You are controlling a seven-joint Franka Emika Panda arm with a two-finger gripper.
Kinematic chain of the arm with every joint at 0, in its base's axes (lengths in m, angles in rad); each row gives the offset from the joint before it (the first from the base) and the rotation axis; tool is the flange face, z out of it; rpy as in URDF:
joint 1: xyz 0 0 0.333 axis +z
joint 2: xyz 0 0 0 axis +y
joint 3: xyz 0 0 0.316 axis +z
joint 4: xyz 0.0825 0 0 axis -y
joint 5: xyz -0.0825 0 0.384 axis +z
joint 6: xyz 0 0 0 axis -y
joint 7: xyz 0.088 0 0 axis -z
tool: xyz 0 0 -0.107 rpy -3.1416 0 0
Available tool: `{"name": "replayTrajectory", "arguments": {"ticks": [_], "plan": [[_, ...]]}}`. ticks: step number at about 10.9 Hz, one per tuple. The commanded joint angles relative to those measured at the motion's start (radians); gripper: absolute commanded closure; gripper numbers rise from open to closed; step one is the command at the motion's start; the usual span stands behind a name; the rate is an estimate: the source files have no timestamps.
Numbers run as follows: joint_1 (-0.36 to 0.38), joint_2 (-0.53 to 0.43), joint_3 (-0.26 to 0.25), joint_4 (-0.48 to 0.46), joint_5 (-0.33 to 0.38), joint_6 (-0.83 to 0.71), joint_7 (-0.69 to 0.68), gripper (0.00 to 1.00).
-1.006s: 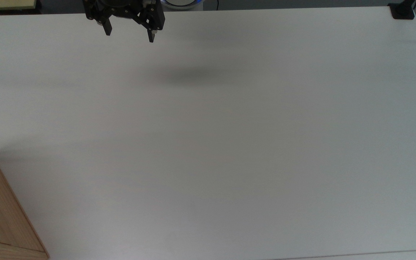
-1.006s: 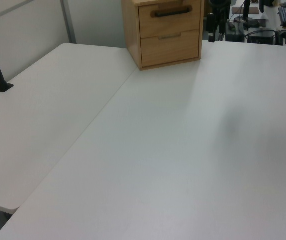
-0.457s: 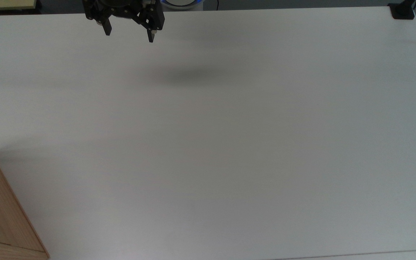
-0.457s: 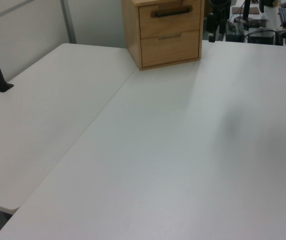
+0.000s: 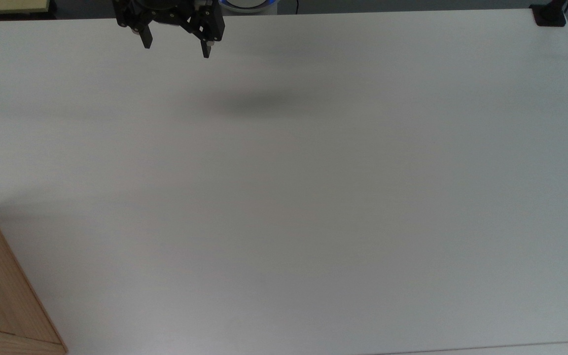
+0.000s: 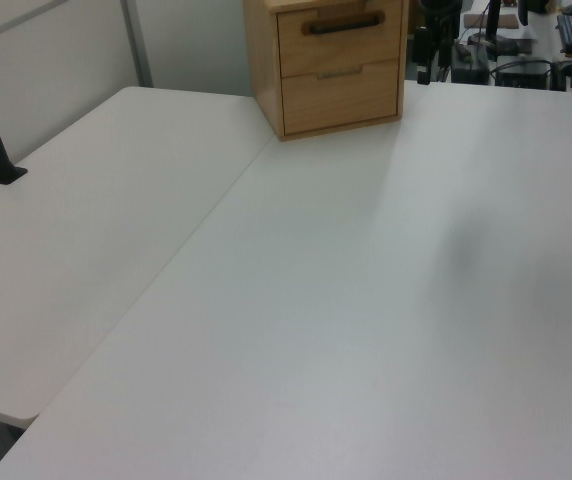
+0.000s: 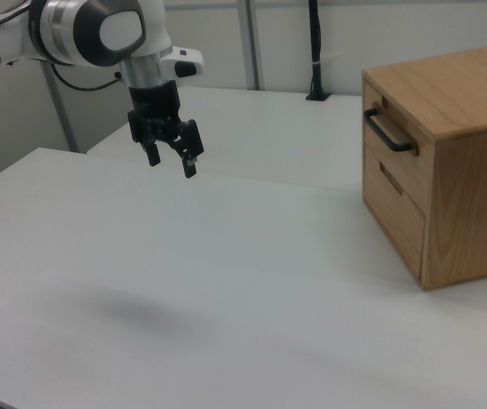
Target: Close the drawer by sliding it
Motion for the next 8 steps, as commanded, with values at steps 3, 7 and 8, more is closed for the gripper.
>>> {"name": "replayTrajectory", "arguments": {"ticks": [3,7,8], "plan": [[-0.002,-0.030,-0.003,-0.031,-0.011,0.002,-0.012,0.00],[-0.002,-0.027,0.003,-0.033,-0.011,0.002,-0.010,0.00],[-0.004,-0.027,0.003,-0.033,-0.011,0.002,-0.010,0.00]]}}
